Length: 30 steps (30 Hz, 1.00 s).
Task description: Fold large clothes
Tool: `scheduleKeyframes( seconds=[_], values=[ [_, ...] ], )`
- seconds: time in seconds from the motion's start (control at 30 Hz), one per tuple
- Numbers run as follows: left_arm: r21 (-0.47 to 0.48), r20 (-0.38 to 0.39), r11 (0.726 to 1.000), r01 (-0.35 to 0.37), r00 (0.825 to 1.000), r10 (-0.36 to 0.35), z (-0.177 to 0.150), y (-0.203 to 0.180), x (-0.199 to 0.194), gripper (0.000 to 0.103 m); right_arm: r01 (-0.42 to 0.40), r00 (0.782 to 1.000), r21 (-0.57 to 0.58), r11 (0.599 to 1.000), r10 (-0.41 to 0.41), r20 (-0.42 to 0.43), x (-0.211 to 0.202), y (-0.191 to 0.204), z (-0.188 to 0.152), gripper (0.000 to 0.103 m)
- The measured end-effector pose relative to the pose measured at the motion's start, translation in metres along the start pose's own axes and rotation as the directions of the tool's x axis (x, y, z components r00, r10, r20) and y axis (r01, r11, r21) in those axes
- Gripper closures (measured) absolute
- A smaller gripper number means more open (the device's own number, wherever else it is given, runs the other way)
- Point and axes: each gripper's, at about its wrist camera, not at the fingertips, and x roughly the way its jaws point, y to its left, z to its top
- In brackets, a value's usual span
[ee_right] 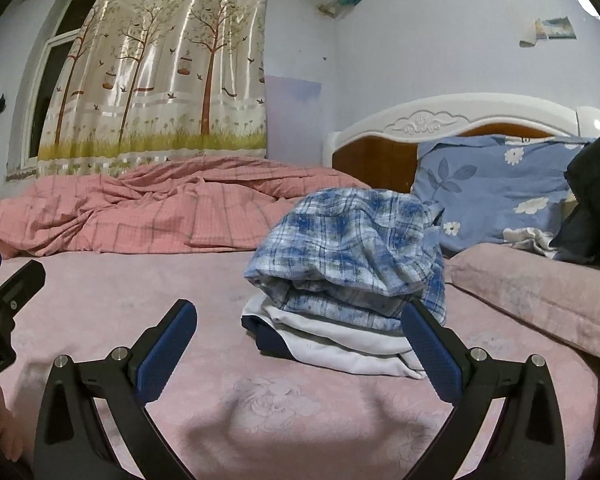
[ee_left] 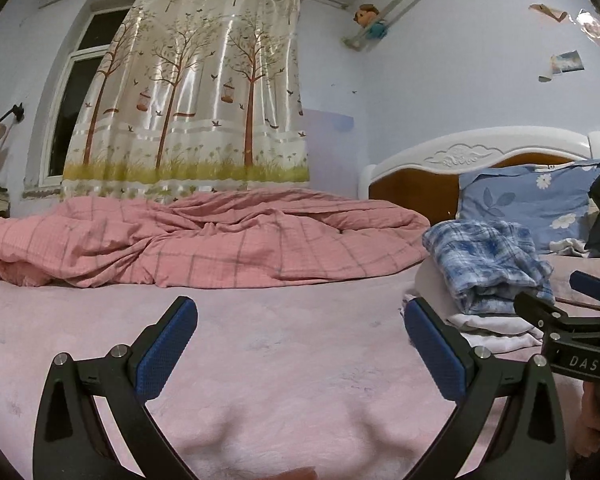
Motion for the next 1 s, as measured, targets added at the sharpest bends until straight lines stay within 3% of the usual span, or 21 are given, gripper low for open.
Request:
scheduleKeyframes(
  seconds=[1.0],
  values=[
    [-0.007,0.003,1.0,-0.019,1.0,0.019,-0.0033,0.0025,-0.001,0.0,-0.008,1.0,-0.019,1.0,0.008,0.007,0.0015,0.0009,0.0012,0.0]
  ],
)
